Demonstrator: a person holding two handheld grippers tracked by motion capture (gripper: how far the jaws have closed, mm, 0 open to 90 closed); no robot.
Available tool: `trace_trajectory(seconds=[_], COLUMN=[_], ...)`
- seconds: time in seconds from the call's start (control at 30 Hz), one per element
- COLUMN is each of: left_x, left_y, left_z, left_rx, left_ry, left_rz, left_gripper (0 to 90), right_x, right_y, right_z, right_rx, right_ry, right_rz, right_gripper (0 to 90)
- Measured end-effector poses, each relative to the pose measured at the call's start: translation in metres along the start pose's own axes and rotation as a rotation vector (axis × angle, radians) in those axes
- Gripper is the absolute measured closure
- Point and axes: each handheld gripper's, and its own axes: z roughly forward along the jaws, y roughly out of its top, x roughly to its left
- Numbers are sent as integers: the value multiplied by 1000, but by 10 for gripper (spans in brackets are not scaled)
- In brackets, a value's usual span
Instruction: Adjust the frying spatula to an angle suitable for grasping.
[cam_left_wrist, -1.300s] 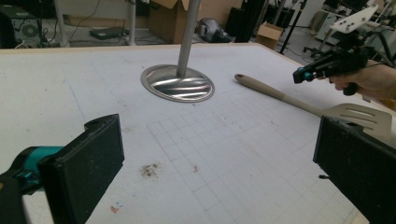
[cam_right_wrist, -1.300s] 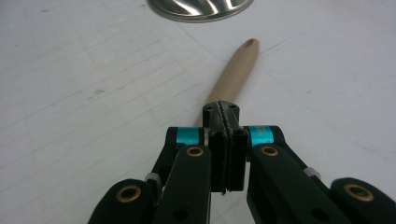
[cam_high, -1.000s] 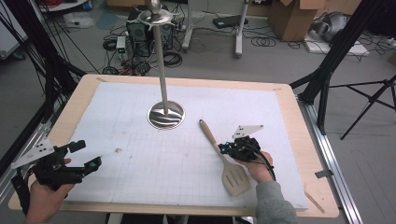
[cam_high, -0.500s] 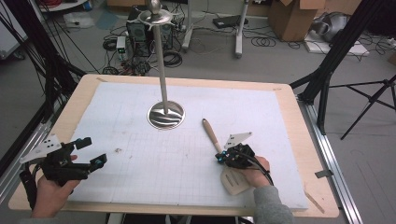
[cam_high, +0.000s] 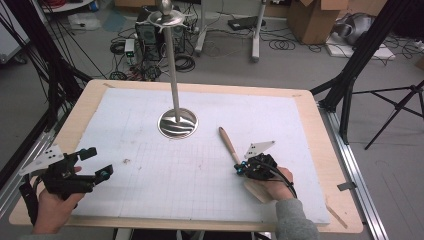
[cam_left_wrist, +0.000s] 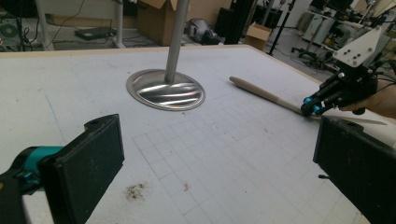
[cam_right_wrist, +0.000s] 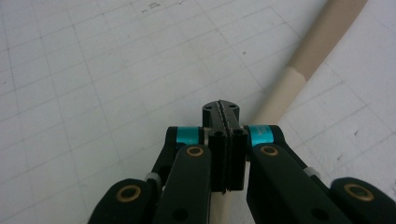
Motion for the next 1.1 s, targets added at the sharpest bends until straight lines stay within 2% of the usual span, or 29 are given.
trace_trajectory(seconds=[0.3,0.57,0.73,0.8,0.83,0.87,0.93,1.1], left_x=[0,-1,-1,-1,-1,-1,-1,-1], left_y=[0,1,1,1,0,0,0,0], left_z=[-4,-6,-5,-4,-4,-4,-4,-5], left_rx=[-5,-10,-7,-6,-4,-1,-1,-2], left_ry=[6,9,7,8,9,8,7,7], left_rz=[-1,0,5,3,1,4,4,6], left_gripper=[21,21,21,21,21,21,21,21], right_x=[-5,-14,-14,-15,-18,-21,-26,-39], right_y=[-5,-15,-15,-12,-9,-5,1,12], right_z=[-7,-17,-18,-20,-24,-28,-29,-18], right_rx=[12,21,18,-20,-70,-106,-125,-89], right_ry=[9,-3,-9,-12,-14,-28,-58,-135], right_rz=[-12,9,10,26,42,65,87,140], right_gripper=[900,900,900,900,900,900,900,900])
